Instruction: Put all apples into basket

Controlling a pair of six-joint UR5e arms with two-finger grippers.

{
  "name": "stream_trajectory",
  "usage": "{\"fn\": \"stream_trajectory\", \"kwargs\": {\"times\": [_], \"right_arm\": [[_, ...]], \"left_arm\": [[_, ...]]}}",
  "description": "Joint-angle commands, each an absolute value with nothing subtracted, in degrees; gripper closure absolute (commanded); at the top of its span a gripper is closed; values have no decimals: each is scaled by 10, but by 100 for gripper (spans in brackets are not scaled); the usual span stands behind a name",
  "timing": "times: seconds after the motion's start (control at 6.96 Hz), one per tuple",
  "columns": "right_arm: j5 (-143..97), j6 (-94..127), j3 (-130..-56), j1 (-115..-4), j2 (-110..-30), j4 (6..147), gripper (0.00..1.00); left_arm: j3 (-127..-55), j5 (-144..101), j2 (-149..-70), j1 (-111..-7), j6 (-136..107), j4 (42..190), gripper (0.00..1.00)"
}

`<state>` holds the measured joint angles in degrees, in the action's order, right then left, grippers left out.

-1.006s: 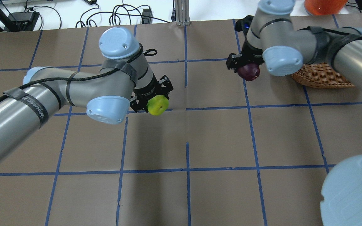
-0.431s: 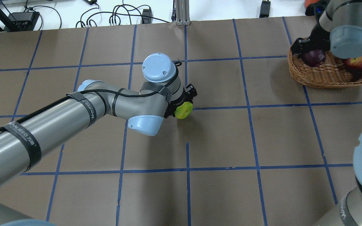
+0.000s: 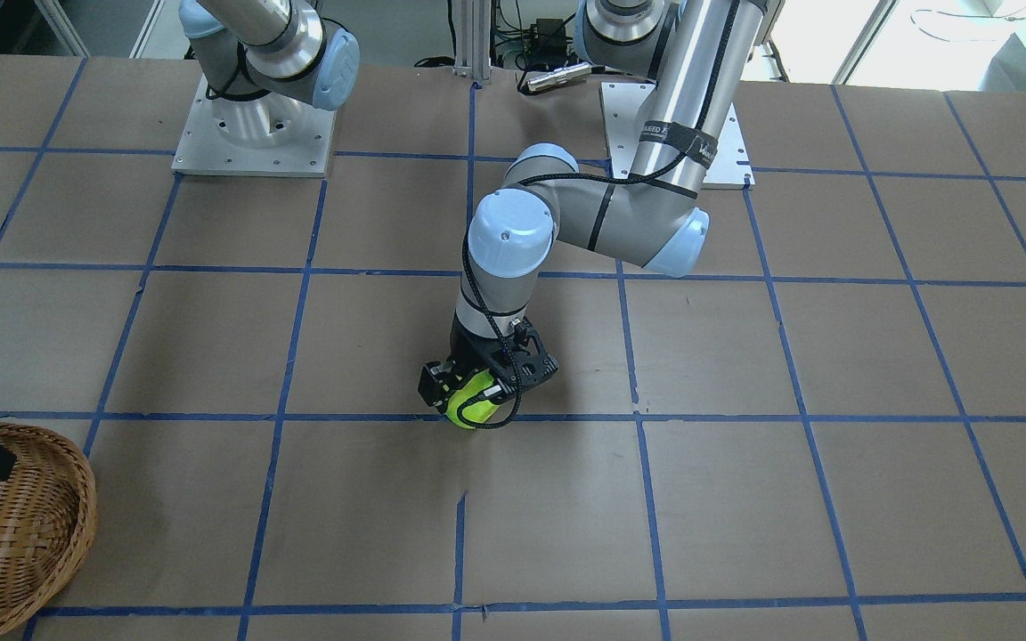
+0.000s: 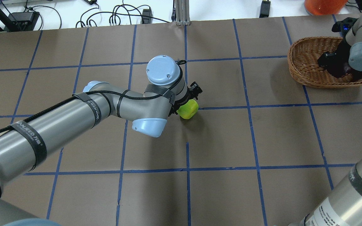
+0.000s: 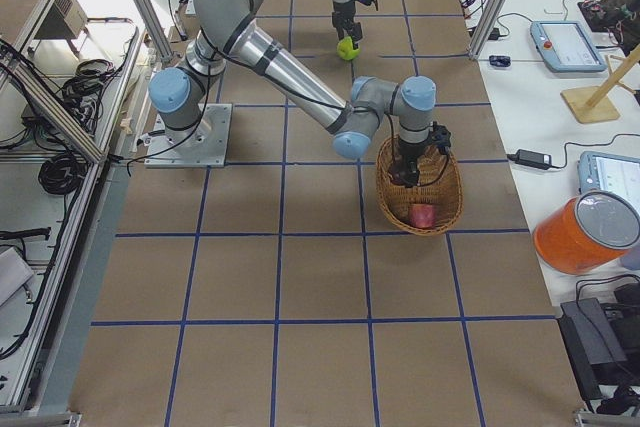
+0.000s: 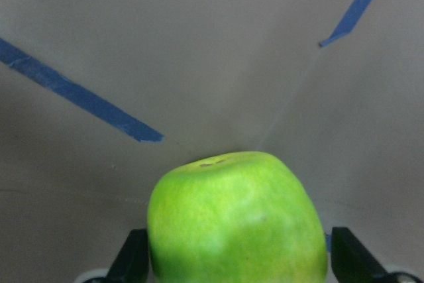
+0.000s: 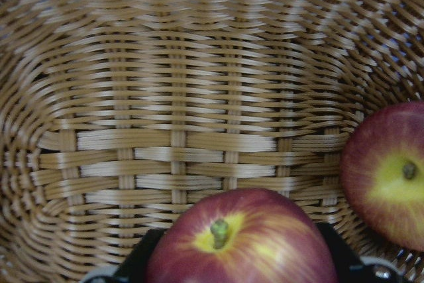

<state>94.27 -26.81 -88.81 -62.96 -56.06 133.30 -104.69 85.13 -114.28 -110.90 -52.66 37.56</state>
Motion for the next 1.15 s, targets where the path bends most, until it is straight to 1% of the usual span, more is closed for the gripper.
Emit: {"fn": "stream_trajectory", "kwargs": {"times": [0.0, 0.14, 0.29, 0.43, 0.57, 0.72, 1.01], "right_arm": [[935, -269, -888, -612, -546, 1356, 1], [934, -265, -885, -613, -550, 1353, 0], [938, -265, -867, -618, -555, 1344, 0], [936, -264, -843, -627, -559, 1299, 0], [936, -249, -812, -654, -581, 1218, 0], [936, -199, -794, -697, -608, 1131, 0], [934, -160, -799, -807, -635, 1039, 0]], "left_arm": [[-1026, 851, -1068, -1074, -446, 478, 0], [-987, 853, -1025, -1054, -393, 619, 0], [-920, 861, -994, -1021, -291, 803, 0], [-854, 861, -974, -986, -187, 950, 0], [-821, 885, -953, -967, -105, 1002, 0], [-818, 934, -938, -959, -36, 998, 0], [-831, 933, -935, -946, -34, 976, 0]]}}
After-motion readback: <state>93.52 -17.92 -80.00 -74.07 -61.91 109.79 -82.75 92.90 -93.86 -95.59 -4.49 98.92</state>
